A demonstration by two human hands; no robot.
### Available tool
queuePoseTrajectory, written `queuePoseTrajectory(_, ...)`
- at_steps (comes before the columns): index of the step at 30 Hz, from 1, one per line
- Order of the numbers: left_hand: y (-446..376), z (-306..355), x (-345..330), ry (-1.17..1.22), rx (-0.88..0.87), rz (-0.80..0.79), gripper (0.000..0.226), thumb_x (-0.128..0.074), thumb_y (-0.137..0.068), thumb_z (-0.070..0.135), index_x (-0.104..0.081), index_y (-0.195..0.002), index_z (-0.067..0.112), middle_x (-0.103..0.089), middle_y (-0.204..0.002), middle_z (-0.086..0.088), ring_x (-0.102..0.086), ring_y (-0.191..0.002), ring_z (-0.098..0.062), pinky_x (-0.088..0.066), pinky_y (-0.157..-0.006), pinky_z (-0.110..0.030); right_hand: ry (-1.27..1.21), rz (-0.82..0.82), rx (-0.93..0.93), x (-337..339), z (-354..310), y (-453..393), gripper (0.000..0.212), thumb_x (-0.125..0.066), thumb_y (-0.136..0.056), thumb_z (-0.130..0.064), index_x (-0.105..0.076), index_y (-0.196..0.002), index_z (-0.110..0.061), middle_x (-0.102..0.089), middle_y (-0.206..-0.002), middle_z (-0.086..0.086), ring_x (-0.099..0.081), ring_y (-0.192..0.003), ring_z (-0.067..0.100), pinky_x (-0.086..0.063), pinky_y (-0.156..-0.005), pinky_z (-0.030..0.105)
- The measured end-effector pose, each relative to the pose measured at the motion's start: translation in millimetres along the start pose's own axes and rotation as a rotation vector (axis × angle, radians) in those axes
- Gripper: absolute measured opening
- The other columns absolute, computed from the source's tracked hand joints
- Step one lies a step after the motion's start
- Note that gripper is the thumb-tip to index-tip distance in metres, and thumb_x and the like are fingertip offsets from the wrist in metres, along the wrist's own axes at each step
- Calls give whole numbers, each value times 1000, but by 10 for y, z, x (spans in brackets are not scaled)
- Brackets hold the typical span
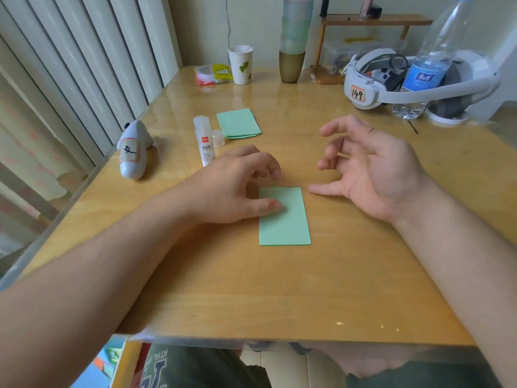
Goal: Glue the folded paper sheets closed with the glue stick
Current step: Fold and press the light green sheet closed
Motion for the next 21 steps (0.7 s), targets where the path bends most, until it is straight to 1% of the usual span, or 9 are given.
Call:
queuePoseTrajectory(3, -53, -59, -57, -17, 45, 2, 52, -72, -84, 67, -62, -125, 37, -54, -118, 11, -61, -102, -3, -53, -97, -32, -53, -42, -9, -35, -6, 14, 34, -53, -93, -47, -66, -110, -21, -55, -87, 2, -56, -86, 24, -54, -87, 70)
queuePoseTrajectory(6, -93, -38, -104, -74, 41, -23, 55, -71, -84, 68, -65, -128, 35, -55, -116, 12, -59, -99, 1, -51, -98, -29, -73, -67, -23, -72, 4, 16, 36, -54, -90, -46, -65, -114, -21, -55, -88, 3, -55, -87, 24, -53, -87, 72)
queuePoseTrajectory(8, -110, -30, -117, -89, 35, -29, 48, -68, -89, 63, -67, -128, 36, -55, -116, 12, -56, -99, 2, -50, -99, -29, -85, -74, -25, -89, 2, 11, 37, -54, -90, -45, -65, -116, -20, -55, -89, 3, -54, -88, 24, -51, -88, 74)
queuePoseTrajectory(11, -128, -47, -115, -56, 53, -15, 32, -57, -99, 46, -70, -126, 36, -57, -117, 10, -55, -105, -4, -47, -104, -35, -114, -80, -37, -109, 16, -1, 37, -55, -87, -43, -65, -115, -21, -55, -89, 4, -54, -89, 25, -49, -90, 75)
queuePoseTrajectory(13, -138, -60, -130, -47, 66, -24, 38, -47, -96, 41, -70, -126, 37, -57, -118, 9, -55, -114, -10, -45, -108, -39, -120, -106, -43, -143, 35, -3, 37, -55, -87, -41, -66, -115, -21, -55, -89, 4, -53, -90, 25, -49, -90, 76)
queuePoseTrajectory(15, -140, -73, -136, -49, 68, -30, 42, -43, -94, 37, -70, -127, 38, -57, -116, 9, -55, -117, -12, -44, -109, -41, -126, -132, -47, -170, 51, -4, 35, -54, -88, -39, -66, -115, -21, -54, -89, 4, -53, -89, 24, -50, -90, 75)
queuePoseTrajectory(17, -129, -73, -145, -53, 69, -34, 42, -43, -95, 34, -68, -129, 40, -55, -115, 8, -54, -116, -15, -42, -107, -37, -121, -122, -35, -164, 57, -23, 29, -53, -92, -36, -66, -113, -20, -54, -87, 3, -54, -86, 23, -53, -89, 71)
queuePoseTrajectory(19, -125, -28, -181, -102, 74, -51, 43, -44, -99, 30, -62, -136, 45, -52, -114, 6, -50, -115, -19, -35, -97, -30, -77, -45, 3, -115, 53, -64, 20, -52, -99, -31, -68, -106, -19, -53, -82, 2, -53, -79, 21, -58, -85, 60)
queuePoseTrajectory(21, -152, 41, -228, -176, 77, -69, 48, -38, -96, 33, -56, -137, 50, -48, -113, 5, -48, -111, -22, -35, -98, -35, 2, 47, 40, -70, 50, -104, 18, -54, -102, -26, -70, -97, -20, -51, -77, 0, -52, -72, 19, -58, -77, 49)
Point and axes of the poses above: each hand's wrist, its own y-axis away from the middle knuckle, its own x-axis out of the back of the hand, z = x × y, the point moved 6 cm from there along -y, towards the middle knuckle
